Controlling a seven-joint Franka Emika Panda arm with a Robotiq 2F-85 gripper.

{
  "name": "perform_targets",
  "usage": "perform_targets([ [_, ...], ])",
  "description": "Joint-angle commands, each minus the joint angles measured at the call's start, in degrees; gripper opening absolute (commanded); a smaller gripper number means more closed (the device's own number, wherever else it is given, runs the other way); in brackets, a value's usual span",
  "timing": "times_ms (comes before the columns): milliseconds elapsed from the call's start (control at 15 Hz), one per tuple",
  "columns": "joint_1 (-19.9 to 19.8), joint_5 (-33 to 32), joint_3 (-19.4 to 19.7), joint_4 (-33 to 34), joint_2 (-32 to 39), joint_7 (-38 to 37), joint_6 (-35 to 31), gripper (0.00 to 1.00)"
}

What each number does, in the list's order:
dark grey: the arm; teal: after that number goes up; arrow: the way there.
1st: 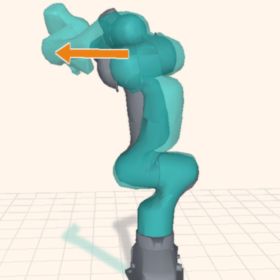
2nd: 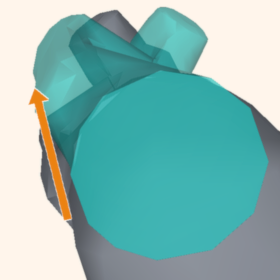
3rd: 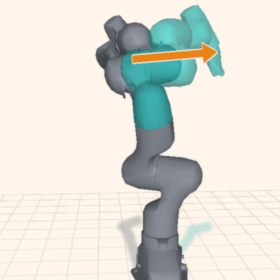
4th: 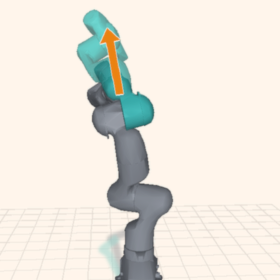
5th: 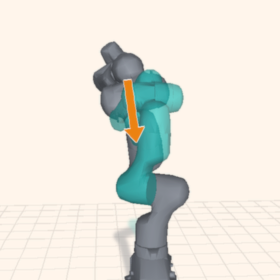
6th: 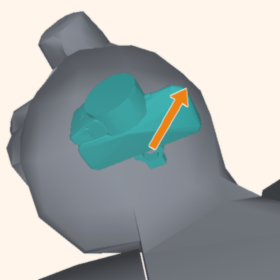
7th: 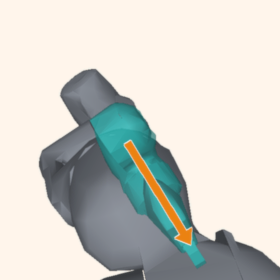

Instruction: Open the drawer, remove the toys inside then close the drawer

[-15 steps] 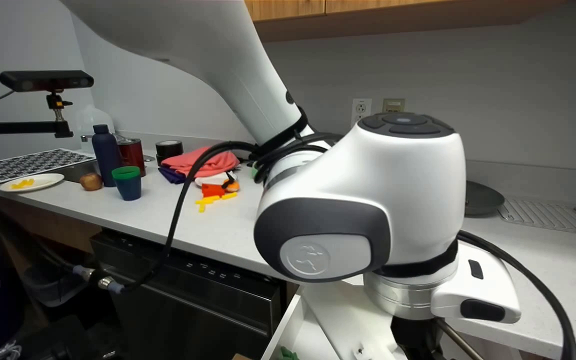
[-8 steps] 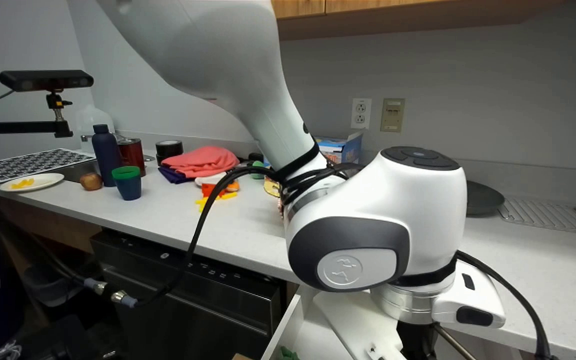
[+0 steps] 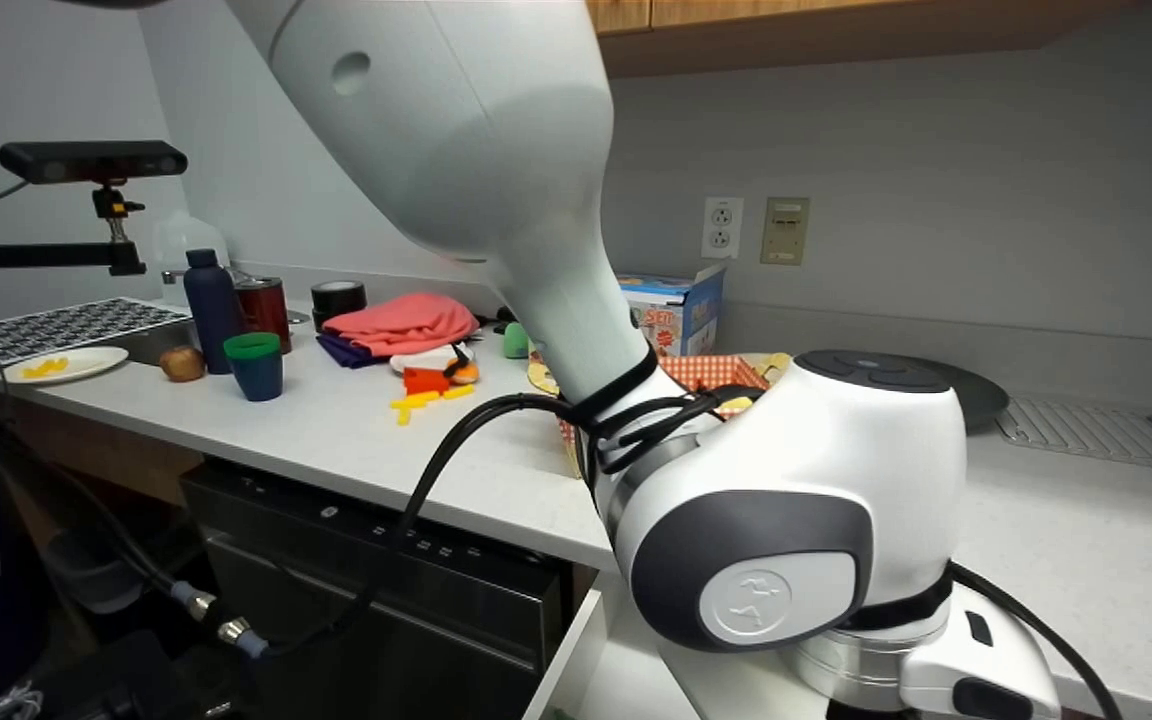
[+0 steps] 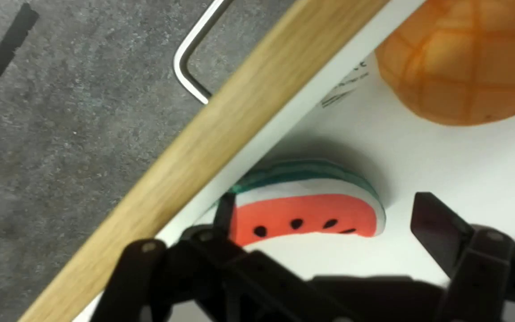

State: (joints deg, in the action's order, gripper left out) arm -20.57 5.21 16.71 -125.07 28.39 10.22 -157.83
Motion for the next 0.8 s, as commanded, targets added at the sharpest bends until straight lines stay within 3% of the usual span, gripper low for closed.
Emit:
perform_targets([
  [0, 2.7, -6.3, 4.8, 3.9, 3.5, -7.6, 0.7, 1.00],
  [733, -1.1, -4.8, 0.5, 8.0, 5.0, -6.7, 8.2, 1.00],
])
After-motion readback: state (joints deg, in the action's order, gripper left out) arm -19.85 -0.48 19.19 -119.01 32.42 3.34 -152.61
